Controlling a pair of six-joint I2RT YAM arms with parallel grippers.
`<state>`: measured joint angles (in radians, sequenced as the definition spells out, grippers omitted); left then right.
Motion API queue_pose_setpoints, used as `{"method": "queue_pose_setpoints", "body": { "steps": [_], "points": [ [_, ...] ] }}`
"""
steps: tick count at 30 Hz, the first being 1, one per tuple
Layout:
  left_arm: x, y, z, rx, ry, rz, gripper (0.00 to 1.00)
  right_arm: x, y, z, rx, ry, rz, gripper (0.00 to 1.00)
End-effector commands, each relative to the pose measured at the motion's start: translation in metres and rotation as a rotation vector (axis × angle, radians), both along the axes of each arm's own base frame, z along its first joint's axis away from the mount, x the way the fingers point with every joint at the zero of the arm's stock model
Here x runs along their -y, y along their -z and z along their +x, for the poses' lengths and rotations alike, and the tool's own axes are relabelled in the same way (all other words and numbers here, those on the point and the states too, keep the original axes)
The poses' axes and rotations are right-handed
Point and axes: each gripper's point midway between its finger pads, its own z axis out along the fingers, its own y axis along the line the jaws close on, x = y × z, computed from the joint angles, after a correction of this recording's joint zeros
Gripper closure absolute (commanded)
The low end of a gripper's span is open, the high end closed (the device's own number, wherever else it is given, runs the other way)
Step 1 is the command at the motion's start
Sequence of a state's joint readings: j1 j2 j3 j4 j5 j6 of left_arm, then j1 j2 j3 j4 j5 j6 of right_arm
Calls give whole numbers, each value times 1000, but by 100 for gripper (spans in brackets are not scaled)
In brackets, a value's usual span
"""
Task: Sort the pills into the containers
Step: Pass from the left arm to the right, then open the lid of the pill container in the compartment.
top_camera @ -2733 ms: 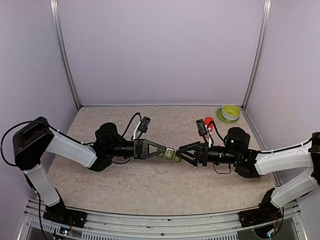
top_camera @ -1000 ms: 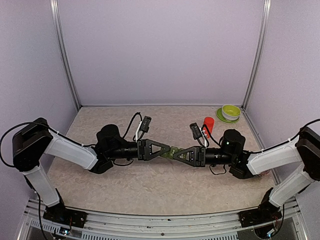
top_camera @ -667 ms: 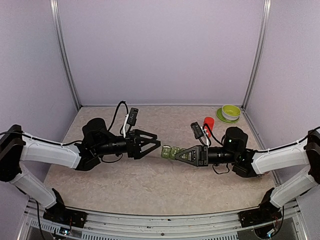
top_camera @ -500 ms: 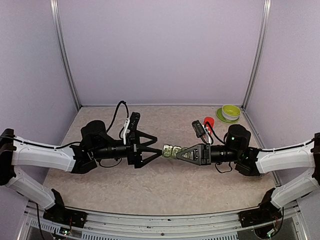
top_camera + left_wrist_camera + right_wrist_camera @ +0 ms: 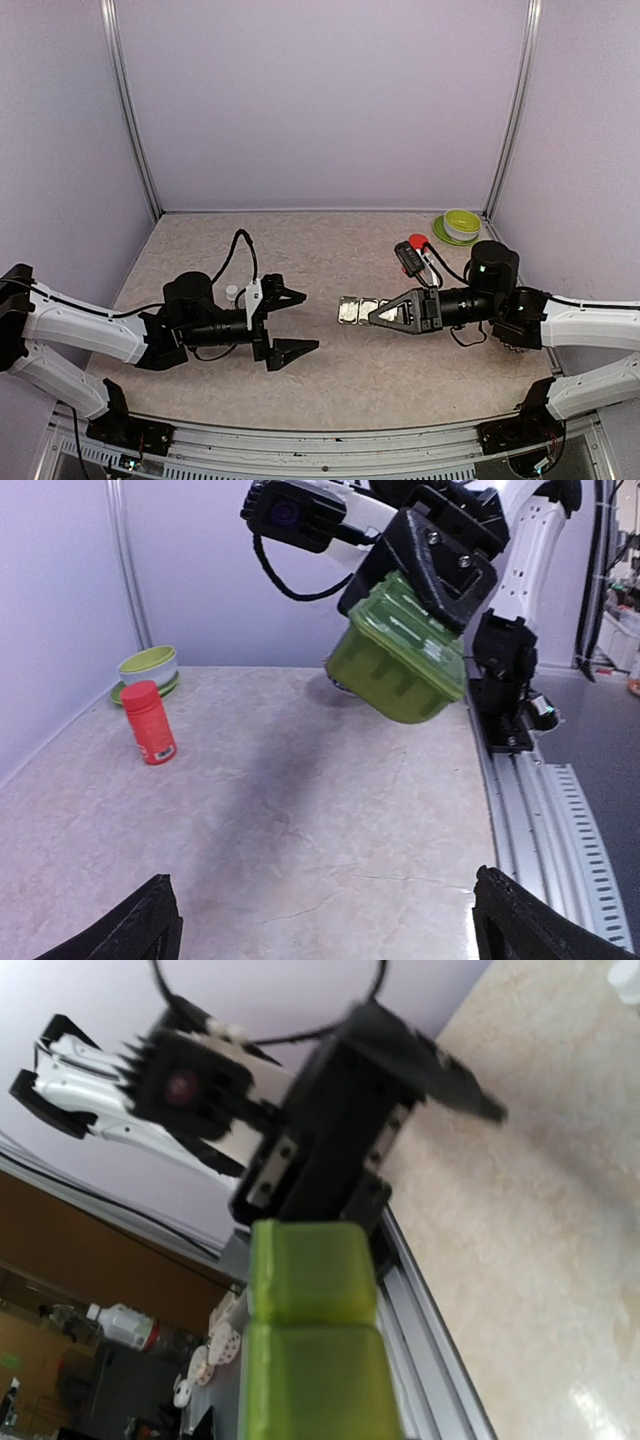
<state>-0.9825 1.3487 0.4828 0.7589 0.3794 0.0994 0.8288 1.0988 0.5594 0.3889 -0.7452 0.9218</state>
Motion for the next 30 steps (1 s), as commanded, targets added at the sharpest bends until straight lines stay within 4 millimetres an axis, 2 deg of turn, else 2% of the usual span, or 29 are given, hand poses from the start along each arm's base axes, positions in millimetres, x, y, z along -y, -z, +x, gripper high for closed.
{"method": "queue_pose_setpoints", "body": {
  "steps": [1, 4, 6, 7, 9, 14, 20, 30],
  "points": [
    [4, -14, 26, 147, -174, 49, 1, 8, 10, -7, -22, -3, -40, 78],
    [-3, -21, 42, 187, -318, 34, 1, 11, 13, -9, -24, 1, -45, 78],
    [-15, -28, 50, 203, -424, -4, 1, 12, 13, -9, -14, 5, -46, 77],
    [-17, -29, 49, 201, -428, -19, 1, 12, 14, -8, -12, 9, -52, 77],
    [-16, -27, 38, 228, -366, 4, 1, 14, 13, -7, -3, 18, -58, 77],
    [0, -20, 30, 264, -283, 116, 1, 17, 12, -10, -8, 14, -73, 77],
    [-6, -16, -13, 469, -200, 12, 1, 18, 12, -15, -36, -9, -91, 76],
    [15, -13, -35, 567, -128, 15, 1, 8, 23, -30, -142, -142, -83, 77]
  ]
}}
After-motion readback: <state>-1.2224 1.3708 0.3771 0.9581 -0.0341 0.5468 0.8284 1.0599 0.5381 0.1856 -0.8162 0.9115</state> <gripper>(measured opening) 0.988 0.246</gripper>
